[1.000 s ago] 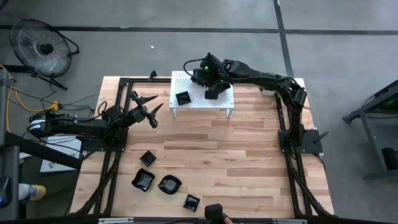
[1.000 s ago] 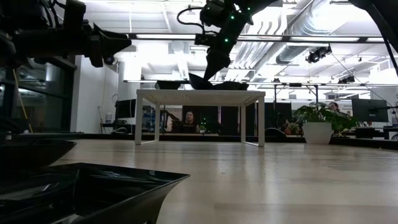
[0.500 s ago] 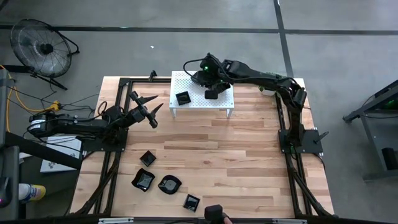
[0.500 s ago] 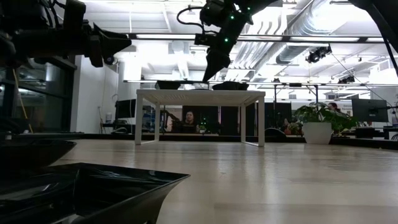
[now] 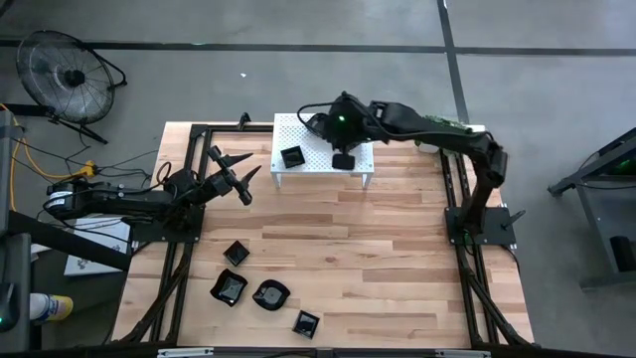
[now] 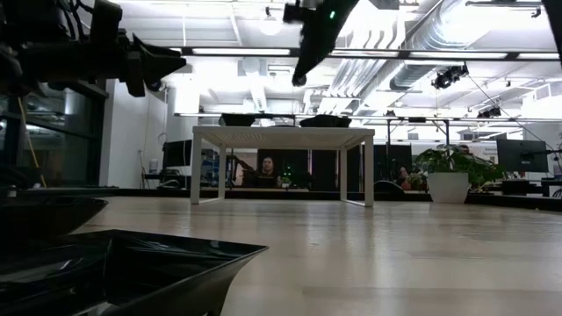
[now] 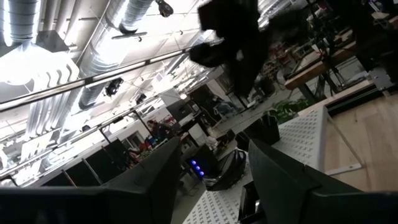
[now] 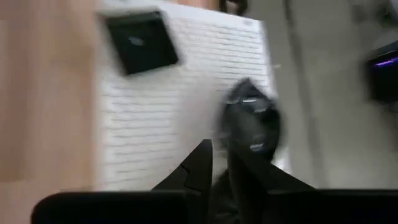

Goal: Pick & Place Mini shaped plates
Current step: Stack the black square plate on top of the black square plate on the shelf

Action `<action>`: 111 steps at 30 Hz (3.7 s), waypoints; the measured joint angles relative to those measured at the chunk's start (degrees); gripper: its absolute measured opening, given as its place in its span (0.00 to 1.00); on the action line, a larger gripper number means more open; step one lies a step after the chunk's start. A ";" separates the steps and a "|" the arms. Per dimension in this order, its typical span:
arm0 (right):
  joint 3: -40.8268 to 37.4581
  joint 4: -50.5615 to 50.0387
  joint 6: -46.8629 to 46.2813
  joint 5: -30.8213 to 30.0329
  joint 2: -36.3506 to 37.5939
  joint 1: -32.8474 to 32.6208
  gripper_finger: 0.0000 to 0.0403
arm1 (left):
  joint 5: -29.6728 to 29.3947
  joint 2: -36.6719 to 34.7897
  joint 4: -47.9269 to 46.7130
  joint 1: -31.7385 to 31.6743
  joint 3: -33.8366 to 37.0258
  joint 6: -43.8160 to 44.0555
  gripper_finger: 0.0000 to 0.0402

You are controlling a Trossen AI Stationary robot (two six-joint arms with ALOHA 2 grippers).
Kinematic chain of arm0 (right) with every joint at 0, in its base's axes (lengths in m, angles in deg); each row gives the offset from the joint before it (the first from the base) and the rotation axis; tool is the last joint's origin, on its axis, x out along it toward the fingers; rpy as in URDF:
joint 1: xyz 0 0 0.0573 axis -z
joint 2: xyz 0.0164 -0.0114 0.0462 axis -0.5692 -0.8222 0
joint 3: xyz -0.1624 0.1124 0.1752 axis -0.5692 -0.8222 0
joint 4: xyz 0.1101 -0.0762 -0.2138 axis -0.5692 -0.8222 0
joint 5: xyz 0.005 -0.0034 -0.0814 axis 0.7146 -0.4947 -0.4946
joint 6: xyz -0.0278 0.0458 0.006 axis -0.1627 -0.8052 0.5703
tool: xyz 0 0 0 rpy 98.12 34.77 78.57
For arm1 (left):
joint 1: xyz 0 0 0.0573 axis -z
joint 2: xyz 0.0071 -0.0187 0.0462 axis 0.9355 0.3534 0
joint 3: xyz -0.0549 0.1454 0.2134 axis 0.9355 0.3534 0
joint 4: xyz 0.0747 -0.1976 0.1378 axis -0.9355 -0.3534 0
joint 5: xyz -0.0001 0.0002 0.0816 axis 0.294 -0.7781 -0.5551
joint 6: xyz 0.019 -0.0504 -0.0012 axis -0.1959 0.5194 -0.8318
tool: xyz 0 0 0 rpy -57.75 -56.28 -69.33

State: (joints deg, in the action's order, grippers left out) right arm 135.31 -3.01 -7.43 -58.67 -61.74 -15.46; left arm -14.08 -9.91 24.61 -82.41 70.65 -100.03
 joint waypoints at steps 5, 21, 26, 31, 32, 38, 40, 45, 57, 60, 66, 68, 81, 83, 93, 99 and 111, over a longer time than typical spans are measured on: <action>0.01 -7.96 -9.93 7.87 3.11 -3.37 0.08 | -0.02 0.00 0.09 -0.02 0.00 -0.68 0.46; -0.01 -13.35 -16.15 0.04 5.51 -23.49 0.01 | 8.56 -4.95 -3.06 0.00 0.00 9.05 0.46; -4.63 -8.31 -17.02 -1.81 6.56 -26.94 0.01 | 11.03 -8.75 -11.62 0.02 0.00 12.23 0.46; -20.09 4.65 -20.39 -1.77 11.90 -28.60 0.01 | 11.43 -13.76 -17.53 0.02 0.00 15.46 0.46; -23.26 7.97 -21.52 -1.73 13.24 -28.92 0.01 | 12.09 -14.80 -18.55 0.02 0.00 15.82 0.46; -38.92 23.90 -27.50 -0.41 20.70 -31.41 0.01 | 12.20 -19.93 -25.68 0.04 0.00 17.71 0.46; -42.89 27.08 -28.89 -0.40 22.95 -32.28 0.02 | 12.23 -21.25 -27.98 0.10 -0.21 18.93 0.46; -52.67 34.87 -29.55 -0.41 26.61 -34.36 0.01 | 12.20 -23.21 -44.13 0.11 -4.65 22.66 0.46; -70.03 59.97 -28.98 -1.23 27.37 -35.88 0.01 | 11.78 -22.81 -91.15 0.11 -21.46 40.66 0.46; -71.89 61.75 -28.96 -2.03 27.37 -35.88 0.00 | 11.95 -22.27 -97.69 0.15 -23.26 46.38 0.46; -74.07 62.42 -29.09 -8.08 27.37 -35.91 0.01 | 13.66 -17.95 -101.13 5.40 -23.30 56.20 0.46; -74.83 62.74 -28.42 -9.23 27.37 -35.88 0.00 | 12.82 -15.14 -101.11 9.22 -23.30 59.67 0.46; -76.49 64.71 -25.74 -10.35 27.35 -35.75 0.01 | 4.87 6.20 -101.15 36.24 -23.30 92.68 0.46; -76.49 65.32 -25.24 -10.38 27.35 -35.75 0.01 | 4.37 8.73 -101.22 39.15 -23.43 97.49 0.46; -76.49 66.76 -23.97 -8.69 27.33 -35.75 0.01 | 4.70 20.92 -109.90 45.16 -30.99 111.80 0.46; -76.49 66.98 -23.97 -6.95 27.33 -35.78 0.01 | 9.46 26.49 -108.13 45.03 -31.39 115.61 0.46; -76.47 69.27 -24.01 -4.75 27.33 -35.78 0.01 | 8.74 27.28 -108.37 45.03 -31.39 117.67 0.46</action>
State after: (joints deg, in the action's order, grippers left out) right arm 58.84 66.26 -31.45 -63.42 -34.41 -51.23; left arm -5.34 17.36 -83.76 -37.38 39.26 17.64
